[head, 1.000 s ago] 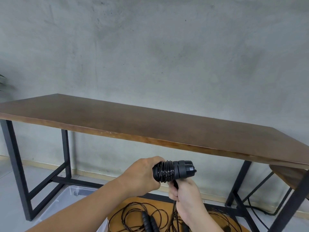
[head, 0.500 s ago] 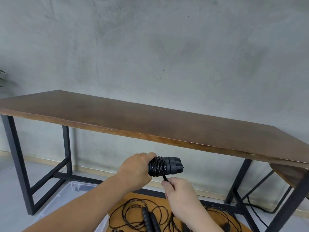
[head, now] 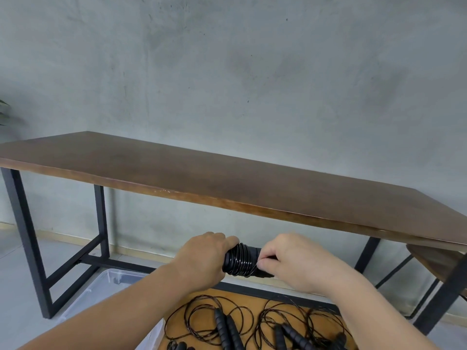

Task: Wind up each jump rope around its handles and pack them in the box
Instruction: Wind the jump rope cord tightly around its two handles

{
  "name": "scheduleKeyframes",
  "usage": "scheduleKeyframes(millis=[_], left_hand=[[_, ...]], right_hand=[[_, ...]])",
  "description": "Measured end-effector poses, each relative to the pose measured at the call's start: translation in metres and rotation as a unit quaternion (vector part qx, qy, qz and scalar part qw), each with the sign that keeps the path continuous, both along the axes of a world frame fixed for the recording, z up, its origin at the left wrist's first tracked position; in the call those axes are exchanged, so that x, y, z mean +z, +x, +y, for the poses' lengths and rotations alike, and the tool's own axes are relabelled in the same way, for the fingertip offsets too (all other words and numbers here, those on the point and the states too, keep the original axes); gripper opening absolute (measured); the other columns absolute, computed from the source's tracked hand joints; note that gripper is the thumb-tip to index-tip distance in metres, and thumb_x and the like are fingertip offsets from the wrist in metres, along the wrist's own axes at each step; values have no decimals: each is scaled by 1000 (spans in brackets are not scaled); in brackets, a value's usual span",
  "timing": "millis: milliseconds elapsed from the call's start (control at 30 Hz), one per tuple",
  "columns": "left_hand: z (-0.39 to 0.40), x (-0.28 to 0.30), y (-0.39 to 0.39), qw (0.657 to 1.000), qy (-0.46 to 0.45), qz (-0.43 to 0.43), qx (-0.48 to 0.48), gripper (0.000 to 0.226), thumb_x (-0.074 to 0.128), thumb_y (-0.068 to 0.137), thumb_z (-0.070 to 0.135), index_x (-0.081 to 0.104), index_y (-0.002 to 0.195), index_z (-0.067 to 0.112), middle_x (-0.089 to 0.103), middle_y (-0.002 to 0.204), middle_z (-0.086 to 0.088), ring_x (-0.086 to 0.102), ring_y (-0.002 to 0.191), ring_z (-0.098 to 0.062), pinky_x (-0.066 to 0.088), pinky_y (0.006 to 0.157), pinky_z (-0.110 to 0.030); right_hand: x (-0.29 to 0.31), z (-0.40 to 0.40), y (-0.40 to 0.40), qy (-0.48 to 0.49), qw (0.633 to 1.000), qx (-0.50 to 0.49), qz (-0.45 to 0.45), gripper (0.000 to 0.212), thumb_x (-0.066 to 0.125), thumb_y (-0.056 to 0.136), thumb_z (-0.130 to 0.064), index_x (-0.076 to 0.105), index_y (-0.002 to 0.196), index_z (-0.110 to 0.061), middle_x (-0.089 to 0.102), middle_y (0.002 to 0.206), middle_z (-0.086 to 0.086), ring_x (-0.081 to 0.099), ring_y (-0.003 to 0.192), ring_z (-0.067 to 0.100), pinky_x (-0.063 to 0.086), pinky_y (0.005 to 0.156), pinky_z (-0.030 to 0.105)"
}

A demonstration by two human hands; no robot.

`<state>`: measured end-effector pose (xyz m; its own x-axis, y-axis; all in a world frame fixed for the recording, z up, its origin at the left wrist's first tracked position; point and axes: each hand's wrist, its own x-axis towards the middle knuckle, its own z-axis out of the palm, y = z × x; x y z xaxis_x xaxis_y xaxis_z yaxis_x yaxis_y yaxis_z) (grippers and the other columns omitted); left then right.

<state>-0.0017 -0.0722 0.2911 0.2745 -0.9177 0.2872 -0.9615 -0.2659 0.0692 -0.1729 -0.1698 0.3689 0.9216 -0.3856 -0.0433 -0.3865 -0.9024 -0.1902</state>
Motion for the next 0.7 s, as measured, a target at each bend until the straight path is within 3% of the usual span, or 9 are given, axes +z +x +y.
scheduleKeyframes(millis=[133,233,433,533,700], left_hand=[[2,8,2,999,18,2,-33,45,62,86,22,45,127,30,59,104,3,55,93,-16,52,79,-32],[5,12,-2,997,34,16,-69,44,63,86,24,47,126,32,59,104,4,55,93,-16,49,76,-30],[11,23,-10,988,33,78,-128,32,63,84,24,49,109,39,54,89,13,50,80,-8,36,63,-19],[12,26,-16,981,32,130,-140,37,64,81,20,51,108,42,51,81,16,49,76,-7,33,60,-16],[12,27,-18,970,30,196,-144,43,65,79,15,55,113,39,60,89,11,56,79,-8,42,64,-18]], right_hand=[[10,-14,3,65,998,12,8,18,60,96,-36,76,100,-29,71,92,-14,63,87,3,55,79,25],[18,-24,5,101,995,15,-7,11,74,85,-39,79,87,-30,73,83,-14,65,82,3,55,75,24],[22,-42,5,220,974,46,-34,12,84,74,-31,79,81,-22,74,78,-9,65,74,2,54,76,28],[14,-51,3,310,947,49,-62,11,87,70,-26,78,76,-22,71,74,-3,62,71,9,50,69,30],[-12,-63,3,459,883,25,-92,21,87,57,-33,76,71,-22,68,69,0,59,64,12,43,61,25]])
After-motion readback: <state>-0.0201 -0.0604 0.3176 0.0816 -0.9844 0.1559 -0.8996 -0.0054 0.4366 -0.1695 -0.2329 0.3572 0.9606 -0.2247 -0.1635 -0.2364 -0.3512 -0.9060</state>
